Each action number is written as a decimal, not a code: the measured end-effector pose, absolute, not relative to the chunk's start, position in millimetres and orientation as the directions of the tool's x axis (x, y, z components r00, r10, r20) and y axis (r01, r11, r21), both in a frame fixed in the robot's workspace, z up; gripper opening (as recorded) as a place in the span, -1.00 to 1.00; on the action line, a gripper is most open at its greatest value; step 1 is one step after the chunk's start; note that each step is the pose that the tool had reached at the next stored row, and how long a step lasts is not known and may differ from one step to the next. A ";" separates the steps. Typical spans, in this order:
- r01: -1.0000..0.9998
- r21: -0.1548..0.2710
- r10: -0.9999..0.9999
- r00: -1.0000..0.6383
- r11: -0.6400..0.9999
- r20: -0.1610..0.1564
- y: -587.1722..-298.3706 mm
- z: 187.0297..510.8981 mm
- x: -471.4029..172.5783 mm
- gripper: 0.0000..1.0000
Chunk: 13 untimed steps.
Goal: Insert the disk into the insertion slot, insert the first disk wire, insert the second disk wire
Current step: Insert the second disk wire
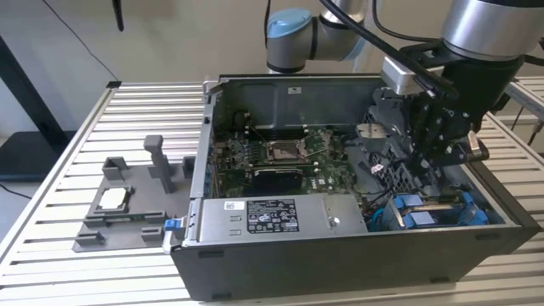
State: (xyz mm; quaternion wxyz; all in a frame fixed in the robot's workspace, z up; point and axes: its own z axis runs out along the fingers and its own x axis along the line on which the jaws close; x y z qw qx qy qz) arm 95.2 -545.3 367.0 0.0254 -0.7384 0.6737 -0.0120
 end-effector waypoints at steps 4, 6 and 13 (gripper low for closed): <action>-0.995 -0.036 -0.996 0.092 -0.091 -0.018 -548.9 366.2 99.6 -0.69; -0.995 -0.030 -0.996 0.091 -0.091 -0.019 -550.7 365.7 101.3 -0.69; -0.996 -0.014 -0.996 0.091 -0.090 -0.020 -556.6 363.9 108.0 -0.69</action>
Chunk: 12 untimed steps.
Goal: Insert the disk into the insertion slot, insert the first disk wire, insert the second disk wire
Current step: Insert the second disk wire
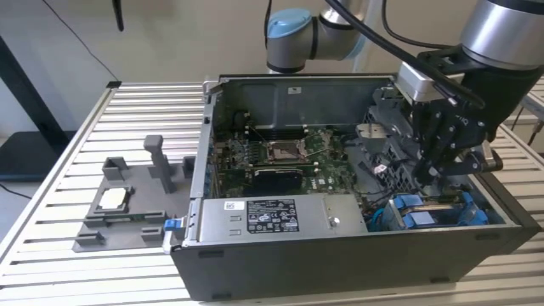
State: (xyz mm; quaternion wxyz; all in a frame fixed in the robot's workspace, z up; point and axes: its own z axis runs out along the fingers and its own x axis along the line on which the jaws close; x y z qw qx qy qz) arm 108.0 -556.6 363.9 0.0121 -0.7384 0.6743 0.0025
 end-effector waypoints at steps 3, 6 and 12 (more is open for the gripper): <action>-0.996 -0.007 -0.996 0.090 -0.090 -0.021 -559.1 363.0 111.2 -0.69; -0.996 -0.001 -0.996 0.090 -0.090 -0.021 -561.1 362.0 114.3 -0.69; -0.996 0.007 -0.996 0.087 -0.088 -0.022 -564.2 360.2 118.2 -0.69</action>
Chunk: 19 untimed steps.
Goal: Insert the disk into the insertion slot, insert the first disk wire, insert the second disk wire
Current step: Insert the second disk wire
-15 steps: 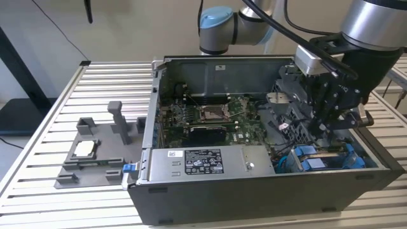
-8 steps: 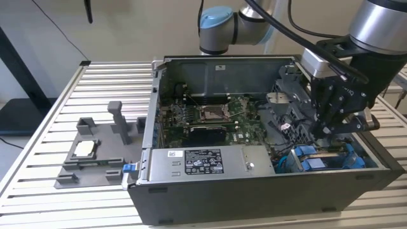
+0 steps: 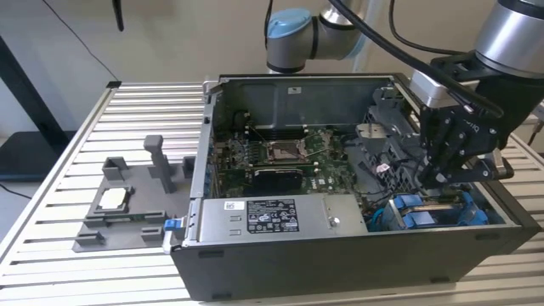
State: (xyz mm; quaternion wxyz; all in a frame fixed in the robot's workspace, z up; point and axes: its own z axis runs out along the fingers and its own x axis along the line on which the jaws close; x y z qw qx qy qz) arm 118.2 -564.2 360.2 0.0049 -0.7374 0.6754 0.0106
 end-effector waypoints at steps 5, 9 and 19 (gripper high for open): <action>-0.996 0.013 -0.996 0.085 -0.085 -0.023 -566.5 358.7 122.1 -0.69; -0.997 0.016 -0.997 0.080 -0.080 -0.023 -567.9 357.2 123.8 -0.69; -0.998 0.017 -0.998 0.054 -0.055 -0.024 -568.6 352.5 127.9 -0.69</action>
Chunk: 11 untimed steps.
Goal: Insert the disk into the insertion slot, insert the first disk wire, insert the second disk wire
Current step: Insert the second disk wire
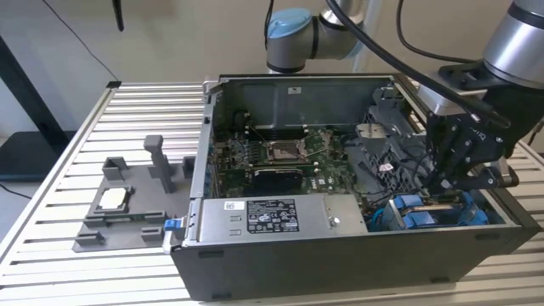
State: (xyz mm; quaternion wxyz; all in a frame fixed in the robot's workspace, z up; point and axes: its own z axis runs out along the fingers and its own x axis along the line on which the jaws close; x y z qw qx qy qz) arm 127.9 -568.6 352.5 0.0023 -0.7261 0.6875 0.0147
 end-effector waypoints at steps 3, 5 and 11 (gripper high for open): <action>-0.999 0.018 -0.999 0.036 -0.036 -0.024 -568.6 351.7 128.1 -0.69; -0.999 0.029 -0.999 0.035 -0.035 -0.025 -568.7 351.4 129.3 -0.69; -0.998 0.049 -0.999 0.034 -0.035 -0.033 -568.6 351.4 136.3 -0.69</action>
